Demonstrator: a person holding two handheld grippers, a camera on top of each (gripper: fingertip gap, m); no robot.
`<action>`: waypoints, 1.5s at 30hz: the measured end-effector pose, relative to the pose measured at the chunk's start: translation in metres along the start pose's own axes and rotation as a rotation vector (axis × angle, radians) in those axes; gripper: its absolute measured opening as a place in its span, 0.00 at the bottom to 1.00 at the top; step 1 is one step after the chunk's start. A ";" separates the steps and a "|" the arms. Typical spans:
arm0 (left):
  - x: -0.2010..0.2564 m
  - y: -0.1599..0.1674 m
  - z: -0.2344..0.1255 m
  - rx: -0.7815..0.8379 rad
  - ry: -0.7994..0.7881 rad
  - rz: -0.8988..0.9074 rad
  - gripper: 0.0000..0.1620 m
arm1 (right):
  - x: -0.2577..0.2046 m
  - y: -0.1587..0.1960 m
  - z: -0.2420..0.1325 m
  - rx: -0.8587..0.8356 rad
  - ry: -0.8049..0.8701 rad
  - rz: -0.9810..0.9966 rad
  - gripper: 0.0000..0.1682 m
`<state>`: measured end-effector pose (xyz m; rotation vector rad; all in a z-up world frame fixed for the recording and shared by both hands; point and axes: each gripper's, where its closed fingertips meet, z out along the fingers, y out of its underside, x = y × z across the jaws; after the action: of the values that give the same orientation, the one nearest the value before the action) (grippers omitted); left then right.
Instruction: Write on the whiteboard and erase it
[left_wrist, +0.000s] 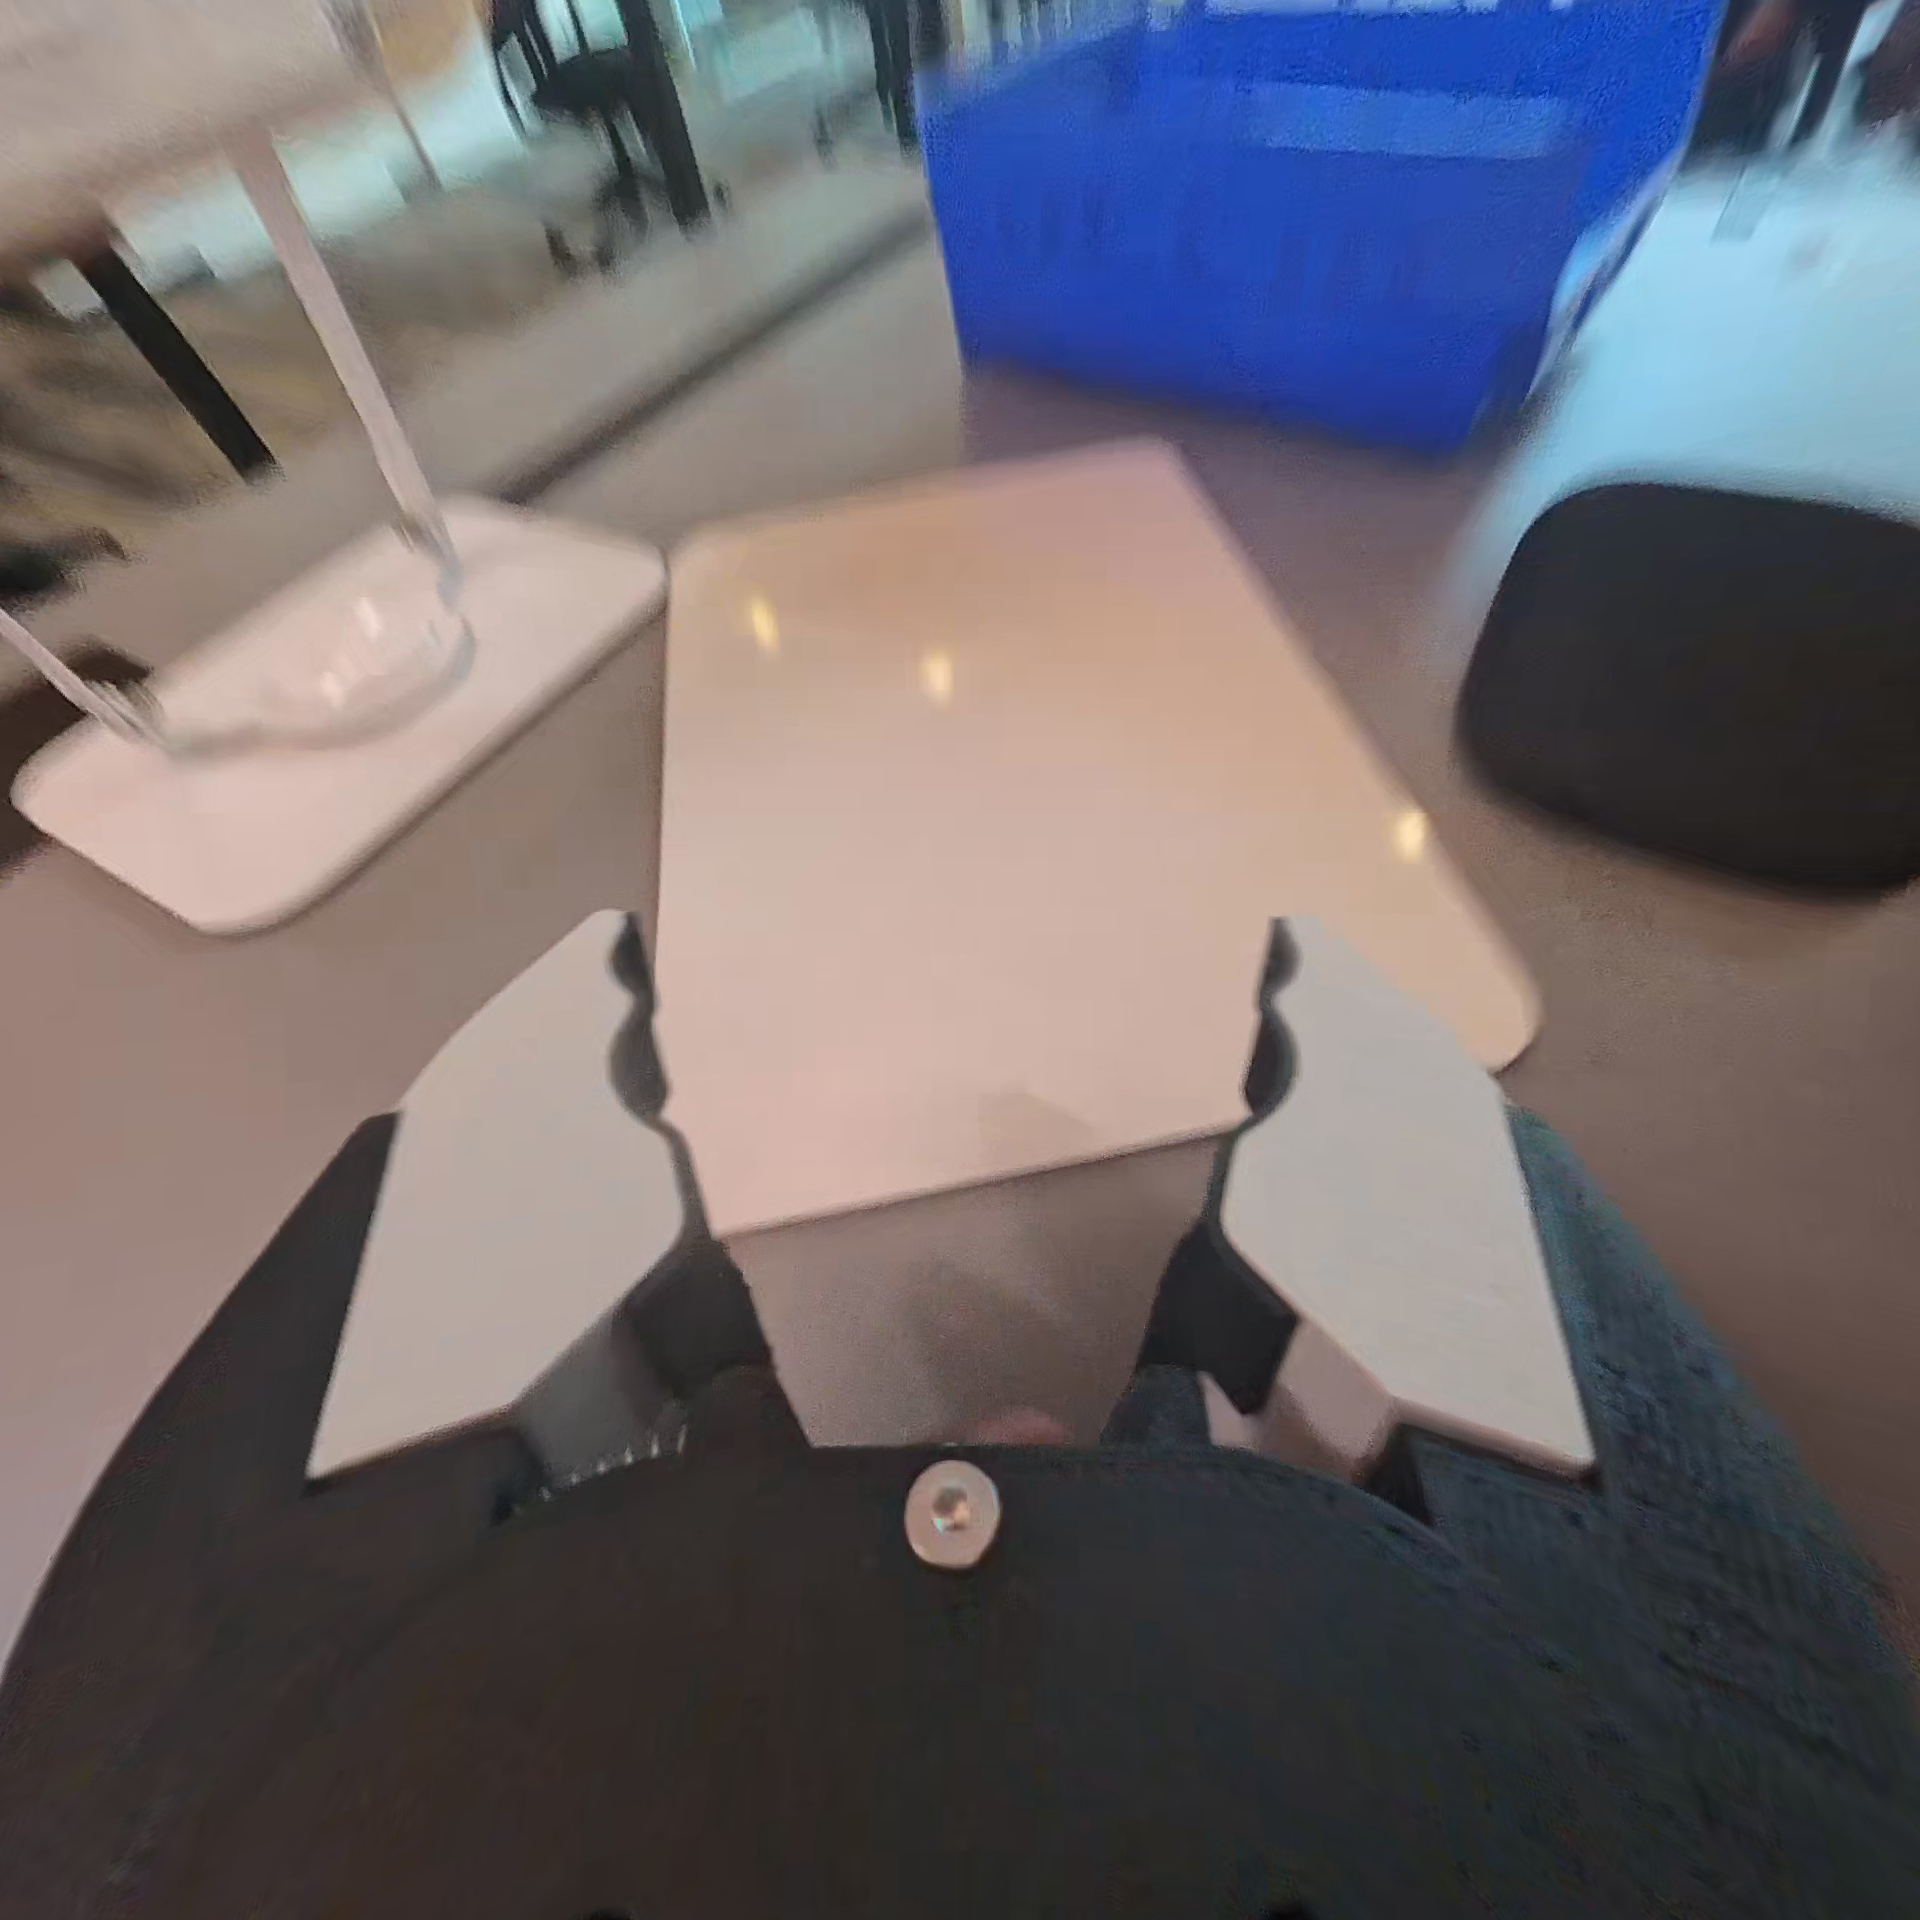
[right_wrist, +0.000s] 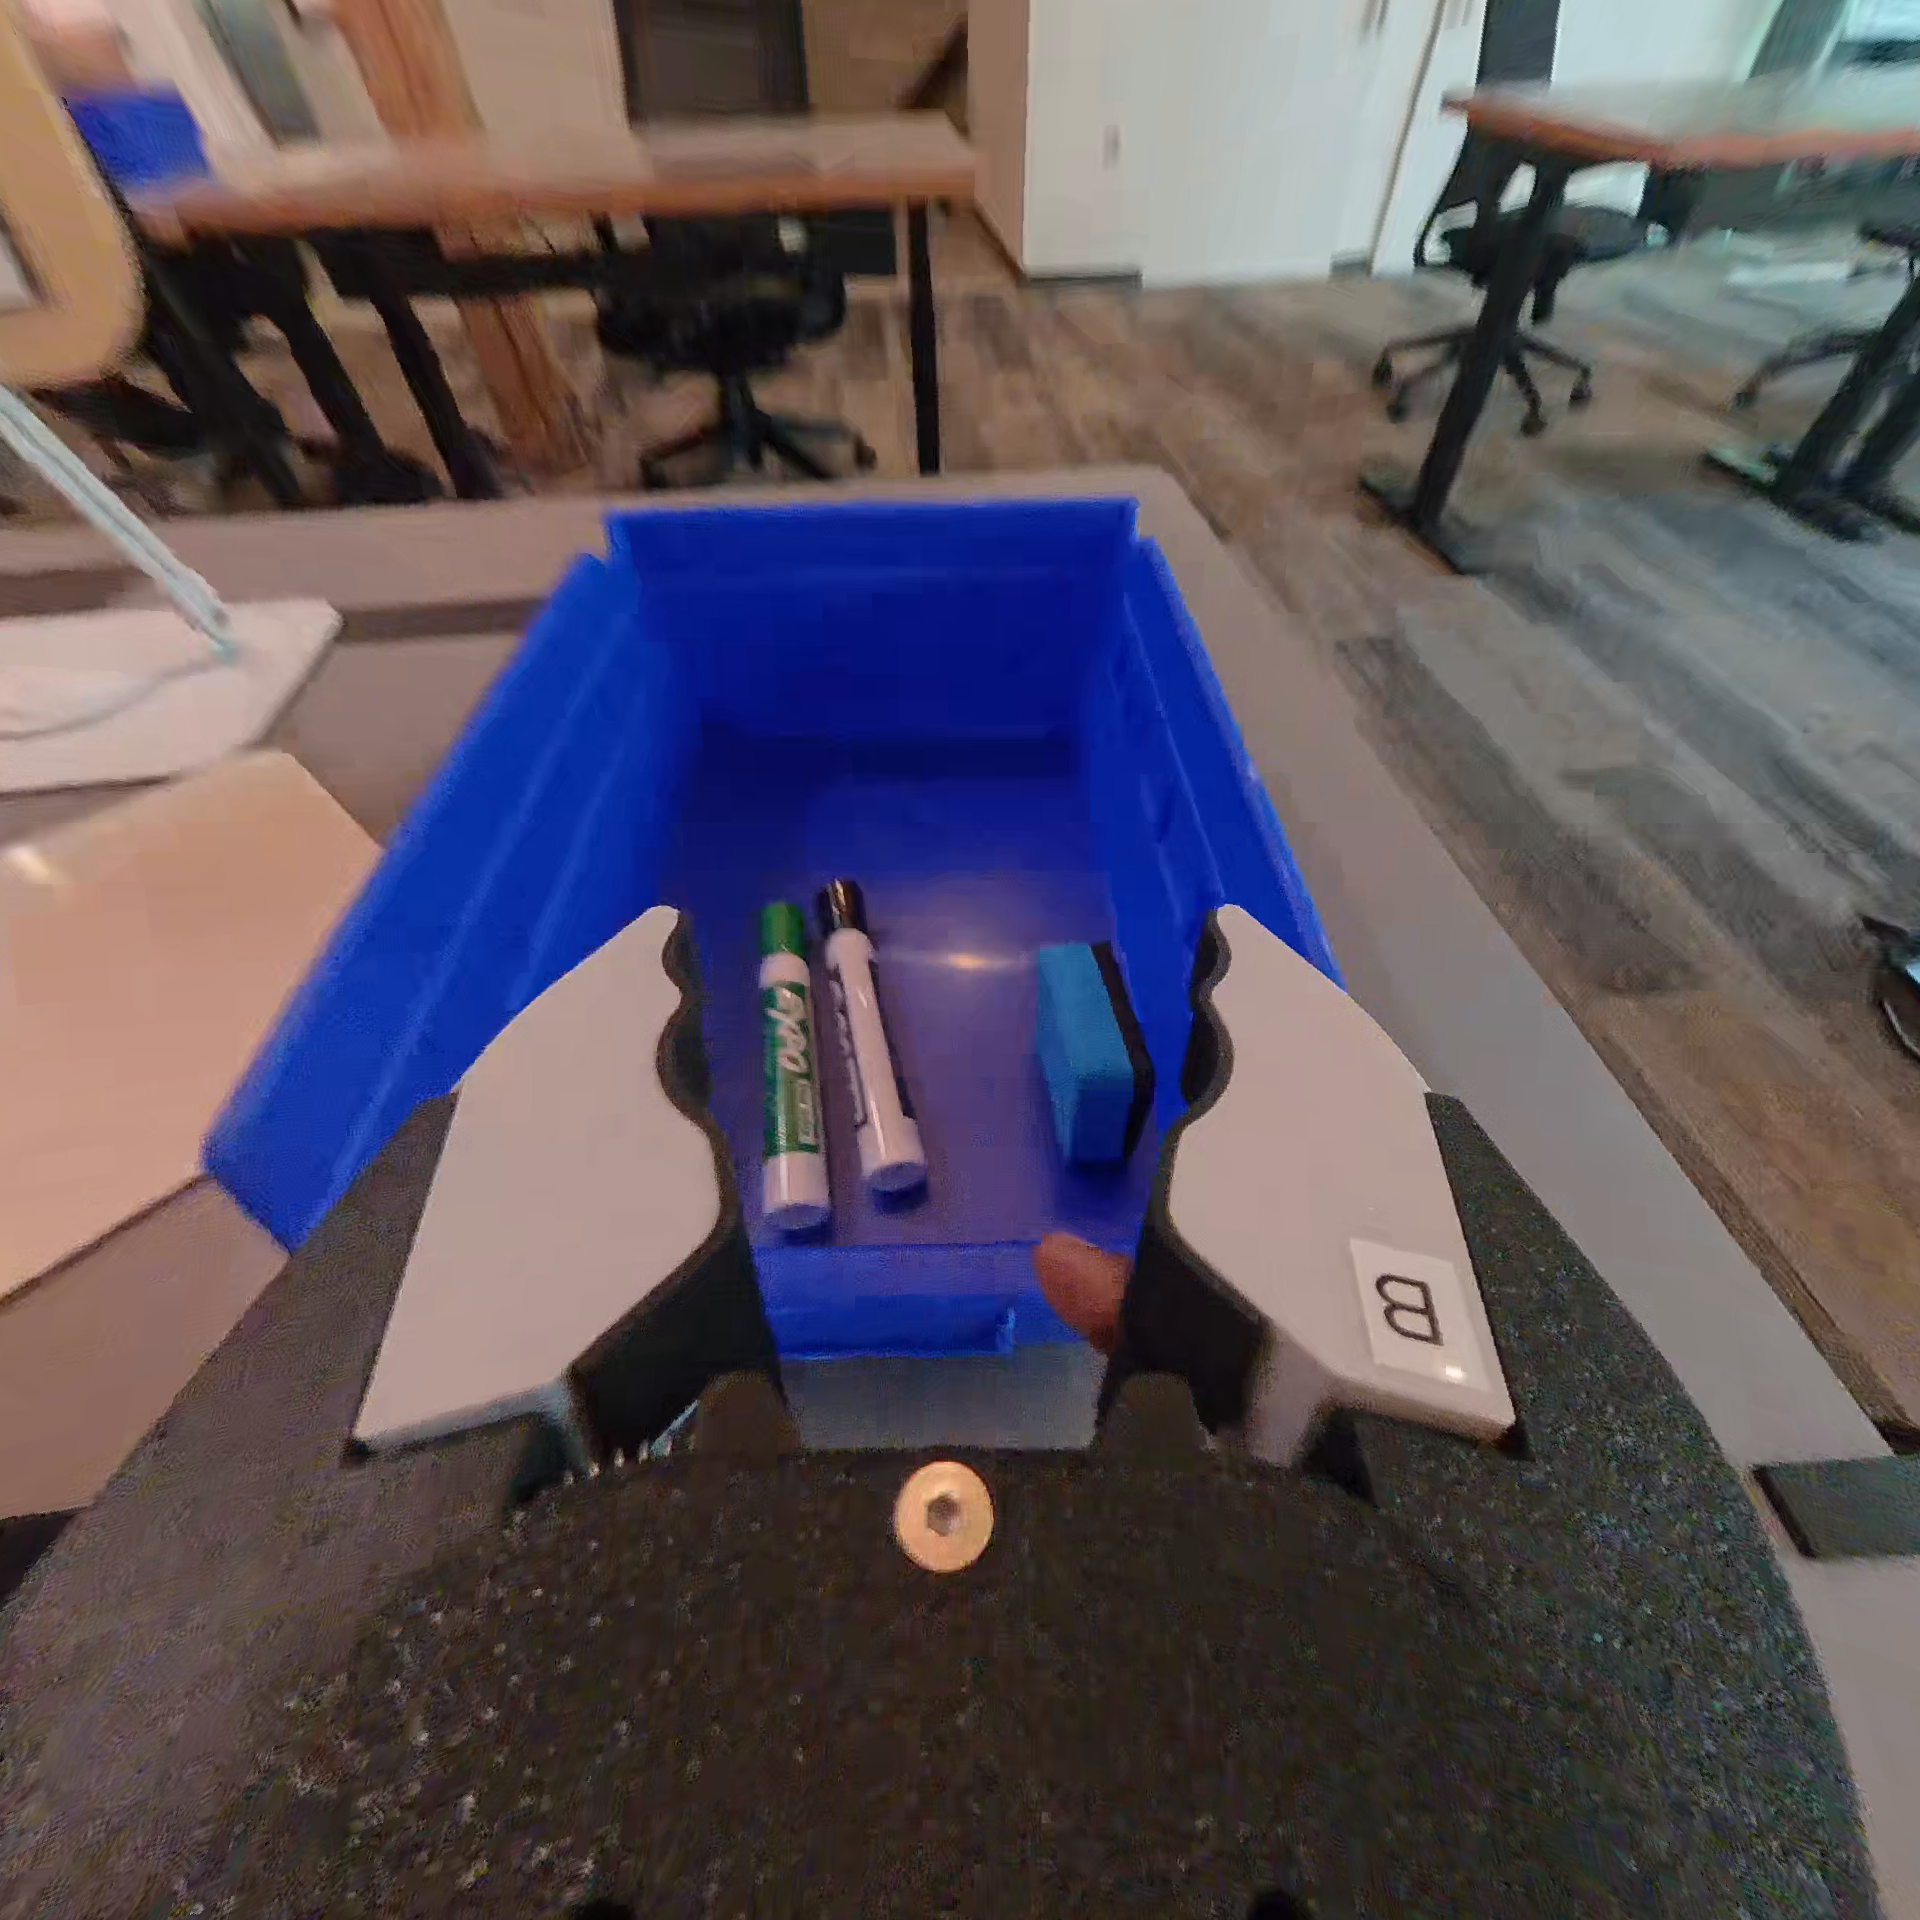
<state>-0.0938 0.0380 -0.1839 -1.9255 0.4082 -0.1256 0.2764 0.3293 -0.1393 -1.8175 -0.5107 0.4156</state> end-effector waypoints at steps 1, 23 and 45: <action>0.009 -0.022 -0.011 0.098 -0.018 0.001 0.76 | -0.009 -0.010 -0.011 0.087 -0.036 0.013 0.54; -0.094 0.105 -0.174 -0.312 -1.011 -0.293 0.50 | -0.159 0.056 0.016 -0.060 -0.203 -0.345 0.46; -0.066 0.040 -0.078 -0.302 -0.841 -0.074 0.05 | -0.204 0.008 -0.008 0.095 -0.143 -0.381 0.04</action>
<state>-0.1860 -0.0221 -0.1840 -2.0853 -0.2241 0.7147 0.1098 0.2111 -0.1393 -1.5614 -0.9028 0.3020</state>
